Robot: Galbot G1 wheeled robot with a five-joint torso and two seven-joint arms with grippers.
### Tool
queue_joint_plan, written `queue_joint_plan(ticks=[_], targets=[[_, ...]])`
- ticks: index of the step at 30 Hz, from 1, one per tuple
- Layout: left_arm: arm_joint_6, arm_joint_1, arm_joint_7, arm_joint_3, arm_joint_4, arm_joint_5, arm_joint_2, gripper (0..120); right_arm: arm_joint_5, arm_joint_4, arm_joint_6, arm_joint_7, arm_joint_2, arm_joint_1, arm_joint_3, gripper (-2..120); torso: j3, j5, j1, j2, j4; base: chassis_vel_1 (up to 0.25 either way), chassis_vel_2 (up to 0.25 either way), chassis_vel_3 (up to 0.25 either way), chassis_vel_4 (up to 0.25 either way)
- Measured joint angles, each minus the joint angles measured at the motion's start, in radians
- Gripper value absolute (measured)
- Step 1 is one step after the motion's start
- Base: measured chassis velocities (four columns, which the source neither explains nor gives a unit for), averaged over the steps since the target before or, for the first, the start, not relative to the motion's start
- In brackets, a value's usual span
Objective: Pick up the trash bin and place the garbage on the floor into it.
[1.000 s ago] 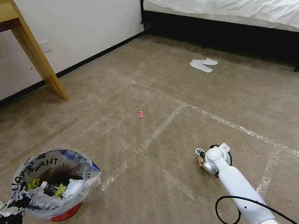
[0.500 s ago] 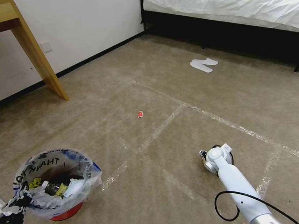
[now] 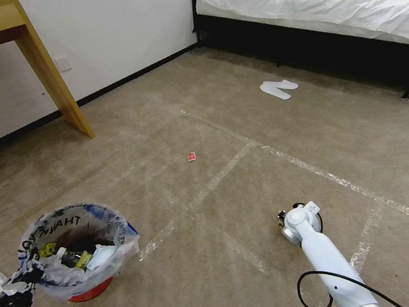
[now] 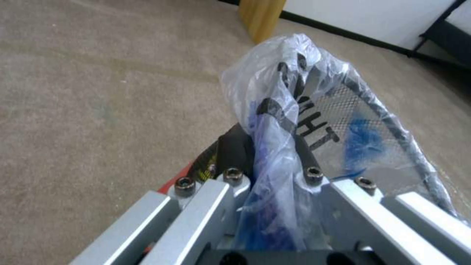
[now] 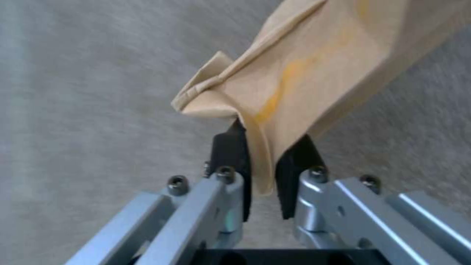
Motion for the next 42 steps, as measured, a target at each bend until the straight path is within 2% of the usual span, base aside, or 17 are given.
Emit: queue_joint_plan(ticks=[5, 7, 8, 10, 13, 14, 15, 16, 19, 23, 25, 26, 28, 32, 34, 40, 42], targets=[[0.003, 0.0, -0.002, 0.001, -0.001, -0.001, 0.002, 5, 0.01, 0.17, 0.035, -0.053, -0.061, -0.034, -0.007, 0, 0.0, 0.0002, 0.0, 0.0, 0.0, 0.0, 0.0, 0.0, 0.0], [0.007, -0.004, -0.006, 0.002, -0.009, -0.011, 0.004, 5, 0.033, 0.346, 0.049, -0.1, -0.155, -0.029, -0.056, 0, 0.0, 0.0001, 0.0, 0.0, 0.0003, 0.0, 0.0, 0.0, 0.0], [0.007, -0.004, -0.006, 0.002, -0.009, -0.011, 0.004, 5, 0.033, 0.346, 0.049, -0.1, -0.155, -0.029, -0.056, 0, 0.0, 0.0001, 0.0, 0.0, 0.0003, 0.0, 0.0, 0.0, 0.0], [0.009, -0.009, -0.009, 0.005, -0.012, -0.014, 0.003, 5, 0.065, 0.497, 0.057, -0.15, -0.261, 0.012, -0.123, 0, 0.0, -0.0006, 0.0, 0.0, -0.0003, 0.0, 0.0, 0.0, 0.0], [0.012, -0.011, -0.01, 0.007, -0.015, -0.016, 0.003, 5, 0.085, 0.558, 0.057, -0.176, -0.303, 0.045, -0.163, 0, 0.0, -0.0004, 0.0, 0.0, -0.0001, 0.0, 0.0, 0.0, 0.0], [0.02, -0.018, -0.013, 0.016, -0.016, -0.019, 0.006, 5, 0.123, 0.642, 0.05, -0.216, -0.347, 0.103, -0.211, 0, 0.0, 0.0007, 0.0, 0.0, 0.0005, 0.0, 0.0, 0.0, 0.0], [0.02, -0.018, -0.013, 0.016, -0.016, -0.019, 0.006, 5, 0.123, 0.642, 0.05, -0.216, -0.347, 0.103, -0.211, 0, 0.0, 0.0007, 0.0, 0.0, 0.0005, 0.0, 0.0, 0.0, 0.0], [0.034, -0.024, -0.019, 0.028, -0.015, -0.032, 0.013, 5, 0.178, 0.739, 0.035, -0.255, -0.385, 0.181, -0.262, 0, 0.0, -0.001, 0.0, 0.0, -0.0001, 0.0, 0.0, 0.0, 0.0], [0.039, -0.023, -0.023, 0.029, -0.012, -0.047, 0.02, 5, 0.291, 0.859, -0.006, -0.299, -0.411, 0.341, -0.421, 0, 0.0, -0.0003, 0.0, 0.0, 0.0001, 0.0, 0.0, 0.0, 0.0], [0.041, -0.022, -0.028, 0.026, -0.014, -0.053, 0.026, 5, 0.363, 0.905, -0.027, -0.3, -0.408, 0.453, -0.564, 0, 0.0, -0.0002, 0.0, 0.0, 0.0002, 0.0, 0.0, 0.0, 0.0], [0.045, -0.025, -0.033, 0.023, -0.018, -0.062, 0.034, 5, 0.43, 0.929, -0.041, -0.295, -0.382, 0.616, -0.749, 0, 0.0, -0.0005, 0.0, 0.0, 0.0004, 0.0, 0.0, 0.0, 0.0], [0.045, -0.025, -0.033, 0.023, -0.018, -0.062, 0.034, 5, 0.43, 0.929, -0.041, -0.295, -0.382, 0.616, -0.749, 0, 0.0, -0.0005, 0.0, 0.0, 0.0004, 0.0, 0.0, 0.0, 0.0], [0.045, -0.028, -0.034, 0.022, -0.018, -0.066, 0.036, 5, 0.449, 0.928, -0.043, -0.294, -0.346, 0.715, -0.887, 0, 0.0, -0.0003, 0.0, 0.0, 0.0002, 0.0, 0.0, 0.0, 0.0], [0.045, -0.028, -0.034, 0.022, -0.018, -0.067, 0.035, 5, 0.475, 0.921, -0.049, -0.291, -0.305, 0.772, -0.981, 0, 0.0, -0.0003, 0.0, 0.0, 0.0002, 0.0, 0.0, 0.0, 0.0], [0.043, -0.029, -0.03, 0.021, -0.018, -0.068, 0.033, 5, 0.496, 0.897, -0.061, -0.286, -0.237, 0.831, -1.091, 0, 0.0, -0.0003, 0.0, 0.0, 0.0003, 0.0, 0.0, 0.0, 0.0], [0.042, -0.032, -0.028, 0.022, -0.02, -0.069, 0.032, 5, 0.5, 0.851, -0.068, -0.281, -0.152, 0.888, -1.211, 0, 0.0, -0.0002, 0.0, 0.0, 0.0002, 0.0, 0.0, 0.0, 0.0], [0.042, -0.036, -0.028, 0.025, -0.022, -0.069, 0.032, 5, 0.499, 0.807, -0.075, -0.281, -0.088, 0.917, -1.265, 0, 0.0, -0.0003, 0.0, 0.0, 0.0002, 0.0, 0.0, 0.0, 0.0]])
